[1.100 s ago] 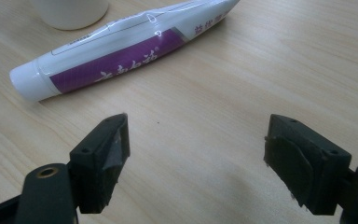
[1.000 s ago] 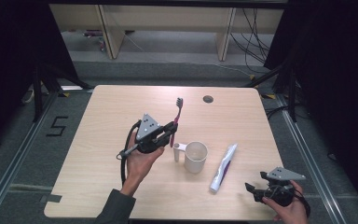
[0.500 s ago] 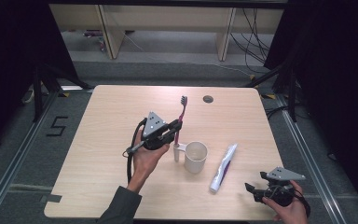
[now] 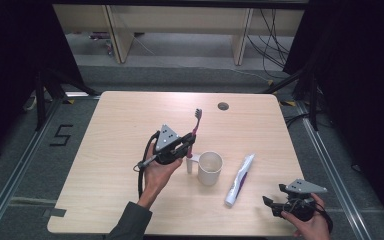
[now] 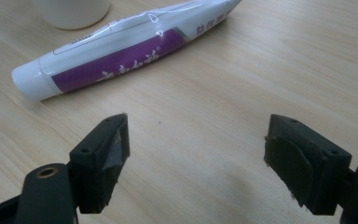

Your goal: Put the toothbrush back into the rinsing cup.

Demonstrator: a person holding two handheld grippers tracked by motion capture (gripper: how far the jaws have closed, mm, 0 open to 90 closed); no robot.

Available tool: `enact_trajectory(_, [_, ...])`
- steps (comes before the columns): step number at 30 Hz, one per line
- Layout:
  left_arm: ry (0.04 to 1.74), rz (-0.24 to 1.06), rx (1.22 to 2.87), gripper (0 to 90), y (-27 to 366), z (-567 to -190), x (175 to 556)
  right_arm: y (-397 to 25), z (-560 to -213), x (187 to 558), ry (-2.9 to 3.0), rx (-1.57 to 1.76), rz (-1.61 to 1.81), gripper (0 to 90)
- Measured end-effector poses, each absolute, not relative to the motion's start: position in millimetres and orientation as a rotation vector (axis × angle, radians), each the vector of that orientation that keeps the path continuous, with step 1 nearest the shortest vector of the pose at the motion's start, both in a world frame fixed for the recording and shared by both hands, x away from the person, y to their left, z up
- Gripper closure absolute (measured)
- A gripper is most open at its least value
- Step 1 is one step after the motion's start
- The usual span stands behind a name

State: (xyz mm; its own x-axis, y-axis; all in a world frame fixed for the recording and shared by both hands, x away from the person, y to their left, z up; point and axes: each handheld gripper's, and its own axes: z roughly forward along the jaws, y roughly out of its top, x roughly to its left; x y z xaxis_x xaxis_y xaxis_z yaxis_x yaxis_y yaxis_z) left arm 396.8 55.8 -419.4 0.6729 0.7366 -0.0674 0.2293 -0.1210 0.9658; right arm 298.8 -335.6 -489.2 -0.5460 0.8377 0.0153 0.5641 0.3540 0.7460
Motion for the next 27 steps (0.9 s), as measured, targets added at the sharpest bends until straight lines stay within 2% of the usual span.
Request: enact_trajectory(27, [0.805, 0.502, 1.748, 81.4, 63.6, -444.0, 388.9, -334.9, -489.3, 298.3, 2.259, 1.223, 1.008, 22.8])
